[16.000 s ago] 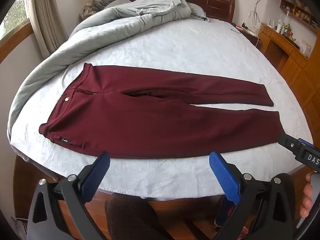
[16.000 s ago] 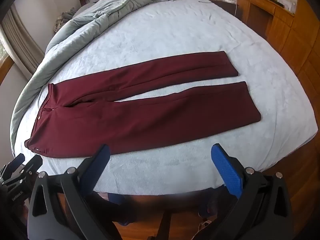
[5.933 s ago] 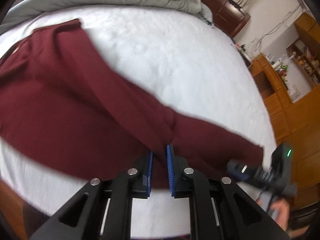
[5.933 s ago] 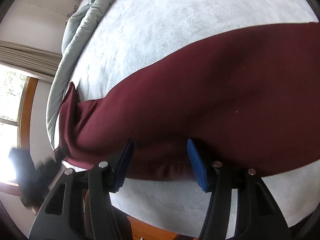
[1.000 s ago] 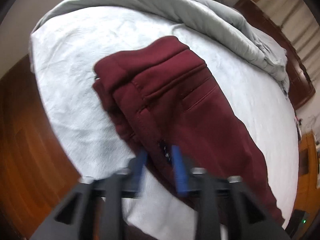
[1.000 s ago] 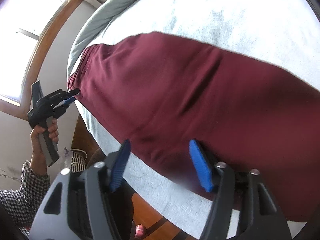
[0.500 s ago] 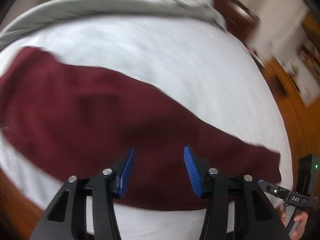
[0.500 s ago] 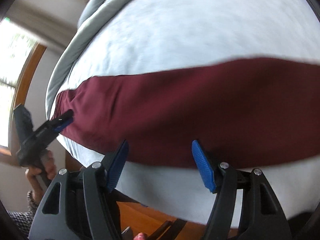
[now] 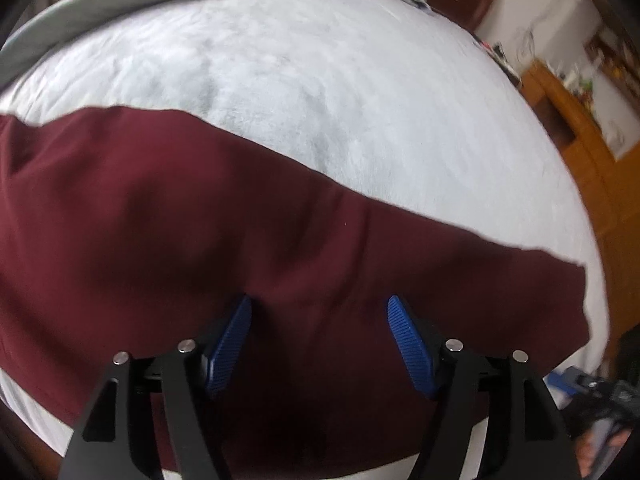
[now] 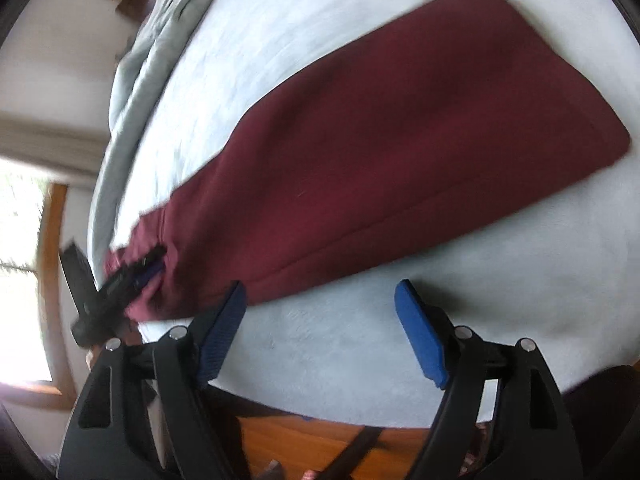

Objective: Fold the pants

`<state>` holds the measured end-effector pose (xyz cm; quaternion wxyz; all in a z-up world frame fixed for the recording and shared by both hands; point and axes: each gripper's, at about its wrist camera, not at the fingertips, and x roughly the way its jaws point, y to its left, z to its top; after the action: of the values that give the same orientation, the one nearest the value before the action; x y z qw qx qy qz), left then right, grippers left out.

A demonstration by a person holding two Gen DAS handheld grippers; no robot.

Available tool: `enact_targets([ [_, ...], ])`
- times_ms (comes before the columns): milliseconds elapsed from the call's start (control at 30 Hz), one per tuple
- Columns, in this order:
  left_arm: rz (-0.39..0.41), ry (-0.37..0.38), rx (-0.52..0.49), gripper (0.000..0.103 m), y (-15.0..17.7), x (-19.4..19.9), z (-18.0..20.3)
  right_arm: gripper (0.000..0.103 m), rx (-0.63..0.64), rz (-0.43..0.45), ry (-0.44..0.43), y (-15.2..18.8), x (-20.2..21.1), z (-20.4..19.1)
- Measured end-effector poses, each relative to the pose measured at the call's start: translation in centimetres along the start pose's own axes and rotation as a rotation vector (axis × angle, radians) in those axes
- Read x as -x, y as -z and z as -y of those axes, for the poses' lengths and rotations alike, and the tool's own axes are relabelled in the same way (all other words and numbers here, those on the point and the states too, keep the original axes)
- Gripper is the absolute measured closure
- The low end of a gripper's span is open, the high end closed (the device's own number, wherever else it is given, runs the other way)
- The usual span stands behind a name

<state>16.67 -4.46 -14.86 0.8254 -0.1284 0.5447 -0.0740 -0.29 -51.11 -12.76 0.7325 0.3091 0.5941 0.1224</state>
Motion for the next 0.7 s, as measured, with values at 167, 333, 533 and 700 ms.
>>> enact_targets([
  [167,0.006,0.013,-0.014,0.033,0.4,1.0,1.5,0.027,-0.108,0.077,-0.073,-1.4,0.6,3.4],
  [333,-0.022,0.0,-0.096,0.032,1.8,-0.2,4.1,0.032,-0.139,0.128,-0.106,-2.8,0.5,4.5],
  [533,-0.015,-0.015,-0.126,0.028,2.3,-0.1,4.7,0.073,-0.167,0.188,-0.122,-4.4,1.1,5.8],
  [700,0.024,-0.038,-0.073,0.028,1.3,0.9,3.7,0.088,-0.066,0.251,-0.173,-5.9,3.0,3.4],
])
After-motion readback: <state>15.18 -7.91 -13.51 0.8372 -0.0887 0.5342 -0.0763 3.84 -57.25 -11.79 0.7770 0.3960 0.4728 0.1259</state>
